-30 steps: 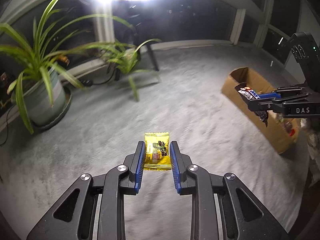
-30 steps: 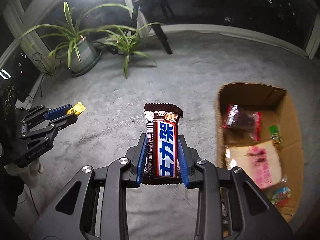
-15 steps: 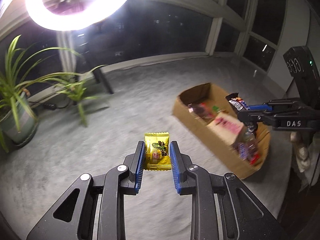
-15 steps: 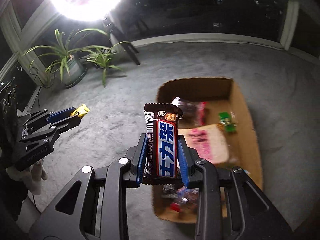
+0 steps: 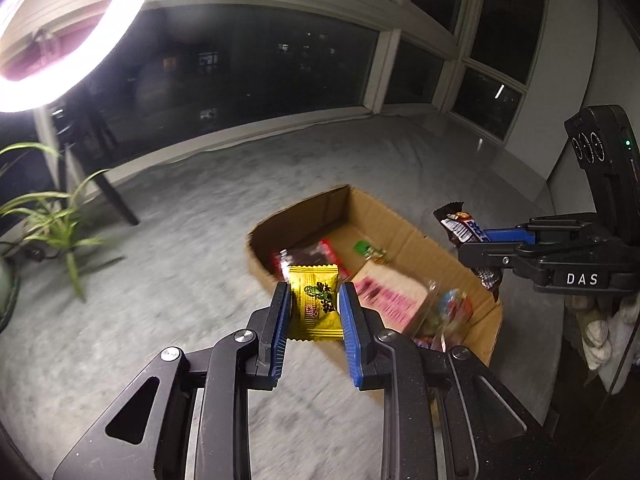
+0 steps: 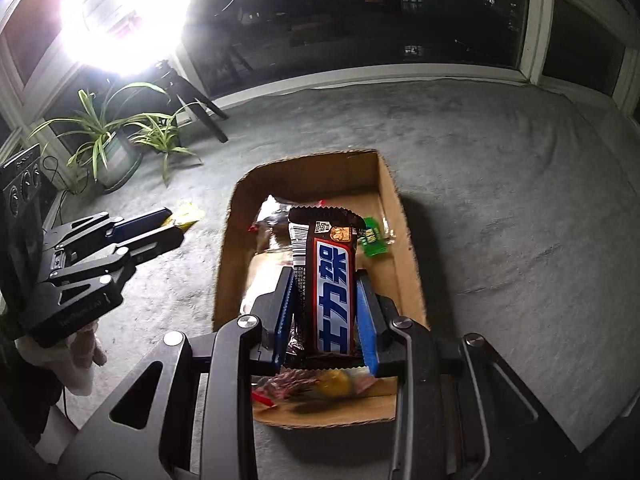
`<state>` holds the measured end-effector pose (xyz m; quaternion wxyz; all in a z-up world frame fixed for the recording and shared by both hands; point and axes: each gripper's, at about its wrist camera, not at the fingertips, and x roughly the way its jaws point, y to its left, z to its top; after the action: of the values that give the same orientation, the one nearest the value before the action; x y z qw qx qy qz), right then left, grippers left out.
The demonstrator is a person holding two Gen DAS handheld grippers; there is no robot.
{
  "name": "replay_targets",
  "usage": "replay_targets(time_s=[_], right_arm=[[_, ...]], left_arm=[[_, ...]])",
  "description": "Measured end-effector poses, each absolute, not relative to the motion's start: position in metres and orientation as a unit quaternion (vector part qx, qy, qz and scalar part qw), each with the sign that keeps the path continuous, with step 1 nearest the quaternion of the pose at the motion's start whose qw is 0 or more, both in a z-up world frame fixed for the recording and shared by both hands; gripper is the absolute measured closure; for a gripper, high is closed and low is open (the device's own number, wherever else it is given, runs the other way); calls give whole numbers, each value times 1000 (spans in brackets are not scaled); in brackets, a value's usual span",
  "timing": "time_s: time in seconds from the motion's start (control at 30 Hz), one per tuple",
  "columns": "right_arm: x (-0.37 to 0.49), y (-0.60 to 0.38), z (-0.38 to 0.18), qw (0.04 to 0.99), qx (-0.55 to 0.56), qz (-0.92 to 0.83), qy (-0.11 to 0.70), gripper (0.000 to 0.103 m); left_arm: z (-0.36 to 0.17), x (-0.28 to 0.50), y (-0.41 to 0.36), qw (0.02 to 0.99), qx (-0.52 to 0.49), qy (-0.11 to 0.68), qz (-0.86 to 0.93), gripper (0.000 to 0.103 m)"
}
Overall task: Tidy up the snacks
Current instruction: 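Carry the yellow packet and chocolate bar over the box, then open both tools to drop the yellow packet and chocolate bar into the box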
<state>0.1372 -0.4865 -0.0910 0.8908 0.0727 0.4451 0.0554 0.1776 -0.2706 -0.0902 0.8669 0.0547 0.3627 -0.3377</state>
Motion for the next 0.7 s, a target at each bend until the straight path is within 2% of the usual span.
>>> replay_targets(time_s=[0.7], right_arm=[[175, -507, -125, 876, 77, 72, 471, 73]], left_arm=[[-103, 209, -330, 865, 59, 385, -318, 80]])
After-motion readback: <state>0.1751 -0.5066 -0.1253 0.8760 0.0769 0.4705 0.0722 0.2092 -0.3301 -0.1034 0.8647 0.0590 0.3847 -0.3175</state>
